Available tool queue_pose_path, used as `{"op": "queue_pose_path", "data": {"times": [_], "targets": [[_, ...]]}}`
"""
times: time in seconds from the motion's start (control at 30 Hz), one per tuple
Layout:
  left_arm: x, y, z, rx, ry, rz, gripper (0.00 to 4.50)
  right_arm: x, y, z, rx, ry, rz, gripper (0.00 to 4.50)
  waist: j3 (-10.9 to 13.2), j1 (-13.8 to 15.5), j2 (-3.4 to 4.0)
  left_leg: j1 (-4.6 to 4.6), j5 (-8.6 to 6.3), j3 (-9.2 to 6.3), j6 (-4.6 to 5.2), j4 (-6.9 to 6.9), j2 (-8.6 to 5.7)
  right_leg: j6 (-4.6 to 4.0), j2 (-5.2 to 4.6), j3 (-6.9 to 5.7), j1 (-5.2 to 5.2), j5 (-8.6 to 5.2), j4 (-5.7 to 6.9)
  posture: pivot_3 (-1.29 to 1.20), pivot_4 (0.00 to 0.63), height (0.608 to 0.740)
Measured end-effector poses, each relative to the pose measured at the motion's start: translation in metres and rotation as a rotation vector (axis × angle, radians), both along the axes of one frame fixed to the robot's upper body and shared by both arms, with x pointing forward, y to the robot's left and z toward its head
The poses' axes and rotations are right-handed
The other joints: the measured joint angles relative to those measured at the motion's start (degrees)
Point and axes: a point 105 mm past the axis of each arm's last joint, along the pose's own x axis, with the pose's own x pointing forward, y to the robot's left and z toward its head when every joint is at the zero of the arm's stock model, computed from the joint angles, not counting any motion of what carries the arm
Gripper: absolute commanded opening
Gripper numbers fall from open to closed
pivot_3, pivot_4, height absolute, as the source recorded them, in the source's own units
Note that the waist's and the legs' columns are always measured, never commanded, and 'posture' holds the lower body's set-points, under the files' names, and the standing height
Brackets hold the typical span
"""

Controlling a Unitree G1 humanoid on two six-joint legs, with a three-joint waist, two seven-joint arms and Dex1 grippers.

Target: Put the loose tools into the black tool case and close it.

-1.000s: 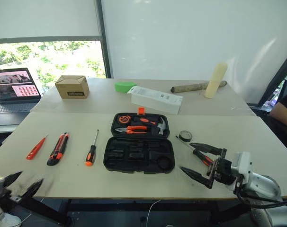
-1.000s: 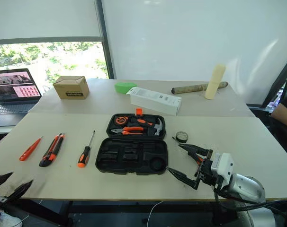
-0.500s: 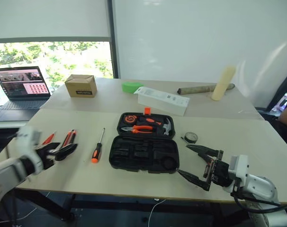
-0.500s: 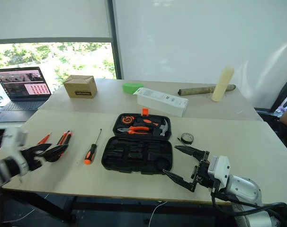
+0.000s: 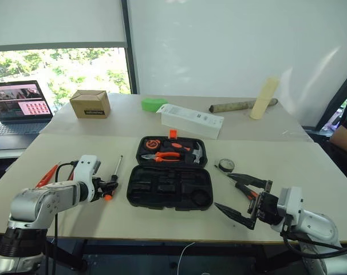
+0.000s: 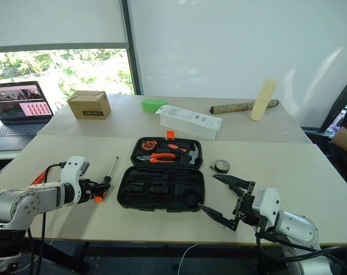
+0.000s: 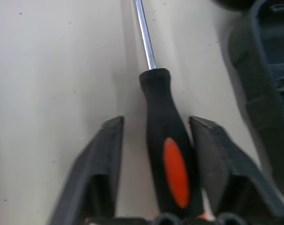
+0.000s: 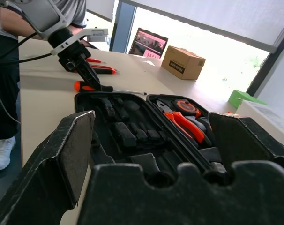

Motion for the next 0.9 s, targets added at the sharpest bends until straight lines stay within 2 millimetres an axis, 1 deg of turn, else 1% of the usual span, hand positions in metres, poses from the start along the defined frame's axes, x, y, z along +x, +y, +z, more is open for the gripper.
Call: {"op": "queue_pose_path", "data": {"times": [0.03, 0.07, 0.13, 0.2, 0.27, 0.33, 0.37, 0.4, 0.43, 0.47, 0.5, 0.53, 0.57, 0.63, 0.7, 0.73, 0.8, 0.9], "targets": [[0.001, 0.0, 0.0, -0.004, -0.004, 0.0, 0.8, 0.0, -0.001, 0.0, 0.001, 0.002, -0.008, 4.5, 0.0, 0.0, 0.0, 0.01, 0.0, -0.01, 0.0, 0.0, 0.01, 0.0, 0.01, 0.0, 0.0, 0.0, 0.03, 0.0, 0.15, 0.74], [0.002, 0.0, 0.0, -0.009, -0.005, -0.001, 0.73, 0.0, -0.002, -0.001, 0.002, 0.004, -0.016, 4.5, 0.0, 0.1, 0.0, 0.01, 0.0, -0.02, 0.0, 0.0, 0.0, -0.01, 0.01, 0.0, 0.0, 0.0, 0.04, 0.0, 0.15, 0.74], [0.005, 0.002, 0.001, -0.022, -0.023, 0.003, 0.73, -0.002, -0.005, -0.002, 0.003, 0.011, -0.033, 4.5, 0.0, 0.3, 0.0, 0.01, 0.01, -0.04, 0.02, 0.01, -0.01, -0.02, 0.03, -0.01, -0.01, 0.0, 0.09, 0.0, 0.15, 0.74], [0.017, 0.014, 0.007, -0.011, -0.092, 0.031, 0.73, -0.004, -0.006, -0.002, 0.001, 0.01, -0.041, 4.5, 0.0, 0.3, -0.04, -0.03, -0.02, -0.05, 0.11, 0.03, -0.01, -0.06, 0.09, -0.03, -0.03, 0.03, 0.06, 0.0, 0.15, 0.74], [0.027, 0.018, 0.029, -0.027, -0.203, -0.004, 0.73, -0.006, -0.007, -0.003, -0.01, 0.014, -0.043, 4.5, 0.1, 0.5, -0.19, -0.07, -0.02, -0.07, 0.14, 0.05, 0.0, -0.09, 0.11, -0.07, -0.07, 0.04, 0.05, 0.0, 0.15, 0.74], [0.034, 0.011, 0.066, -0.04, -0.371, -0.156, 0.73, -0.009, -0.009, -0.002, -0.019, 0.017, -0.052, 4.5, 0.1, 0.6, -0.23, -0.13, 0.03, -0.03, 0.05, 0.08, -0.02, -0.09, 0.06, -0.09, -0.09, 0.04, 0.02, 0.0, 0.15, 0.74], [0.033, 0.0, 0.086, -0.03, -0.463, -0.289, 0.73, -0.009, -0.012, -0.001, -0.023, 0.017, -0.064, 4.5, 0.1, 0.8, -0.23, -0.15, 0.09, 0.01, -0.05, 0.09, -0.04, -0.08, 0.04, -0.12, -0.07, 0.04, -0.05, 0.0, 0.15, 0.74], [0.029, -0.015, 0.103, -0.001, -0.534, -0.454, 0.73, -0.008, -0.016, 0.0, -0.029, 0.014, -0.079, 4.5, 0.1, 1.0, -0.23, -0.15, 0.07, 0.07, -0.03, 0.1, -0.07, -0.05, -0.02, -0.12, -0.04, 0.03, -0.07, 0.0, 0.15, 0.74], [0.024, -0.031, 0.111, 0.032, -0.569, -0.604, 0.73, -0.008, -0.017, 0.001, -0.038, 0.012, -0.085, 4.5, 0.1, 1.1, -0.21, -0.13, 0.04, 0.19, 0.02, 0.1, -0.12, -0.02, -0.03, -0.13, 0.02, 0.02, -0.15, 0.0, 0.15, 0.74], [0.021, -0.041, 0.112, 0.064, -0.579, -0.712, 0.73, -0.008, -0.018, 0.002, -0.04, 0.009, -0.089, 4.5, 0.1, 1.2, -0.19, -0.13, 0.02, 0.23, 0.06, 0.12, -0.14, 0.01, -0.04, -0.12, 0.05, 0.01, -0.15, 0.0, 0.15, 0.74], [0.018, -0.057, 0.108, 0.124, -0.568, -0.875, 0.73, -0.008, -0.02, 0.002, -0.041, 0.007, -0.094, 4.5, 0.1, 1.2, -0.18, -0.12, -0.01, 0.32, 0.11, 0.14, -0.23, 0.04, -0.03, -0.11, 0.09, -0.01, -0.18, 0.0, 0.15, 0.74], [0.018, -0.067, 0.1, 0.179, -0.54, -0.982, 0.73, -0.008, -0.02, 0.003, -0.042, 0.007, -0.095, 4.5, 0.1, 1.2, -0.18, -0.15, -0.02, 0.39, 0.12, 0.15, -0.24, 0.05, 0.0, -0.11, 0.08, -0.01, -0.18, 0.0, 0.15, 0.74], [0.022, -0.076, 0.086, 0.243, -0.499, -1.088, 0.73, -0.008, -0.021, 0.002, -0.042, 0.008, -0.101, 4.5, 0.1, 1.3, -0.18, -0.17, -0.02, 0.4, 0.14, 0.18, -0.23, 0.07, 0.04, -0.11, 0.08, -0.02, -0.16, 0.0, 0.15, 0.74], [0.026, -0.088, 0.069, 0.309, -0.448, -1.188, 0.73, -0.008, -0.021, 0.004, -0.042, 0.006, -0.106, 4.5, 0.1, 1.3, -0.2, -0.27, -0.07, 0.38, 0.24, 0.22, -0.21, 0.07, 0.09, -0.12, 0.02, -0.02, -0.17, 0.0, 0.15, 0.74], [0.037, -0.103, 0.053, 0.403, -0.403, -1.263, 0.73, -0.007, -0.02, 0.005, -0.037, 0.003, -0.113, 4.5, 0.1, 1.2, -0.24, -0.38, -0.18, 0.31, 0.44, 0.31, -0.2, 0.07, 0.12, -0.15, -0.01, -0.01, -0.18, 0.0, 0.15, 0.74], [0.041, -0.107, 0.048, 0.442, -0.392, -1.285, 0.73, -0.007, -0.019, 0.005, -0.033, 0.002, -0.114, 4.5, 0.1, 1.0, -0.25, -0.39, -0.27, 0.29, 0.59, 0.32, -0.19, 0.08, 0.12, -0.14, -0.02, -0.01, -0.19, 0.0, 0.15, 0.74], [0.049, -0.11, 0.041, 0.515, -0.374, -1.307, 0.73, -0.008, -0.019, 0.004, -0.028, 0.006, -0.12, 4.5, 0.1, 0.6, -0.25, -0.4, -0.31, 0.15, 0.66, 0.33, -0.19, 0.14, 0.11, -0.11, -0.03, -0.05, -0.18, 0.0, 0.15, 0.74], [0.058, -0.11, 0.03, 0.556, -0.346, -1.284, 0.73, -0.011, -0.016, 0.002, -0.025, 0.013, -0.121, 4.5, 0.1, 0.4, -0.25, -0.41, -0.36, 0.04, 0.75, 0.34, -0.2, 0.22, 0.07, -0.09, -0.06, -0.09, -0.17, 0.0, 0.15, 0.74]]}}
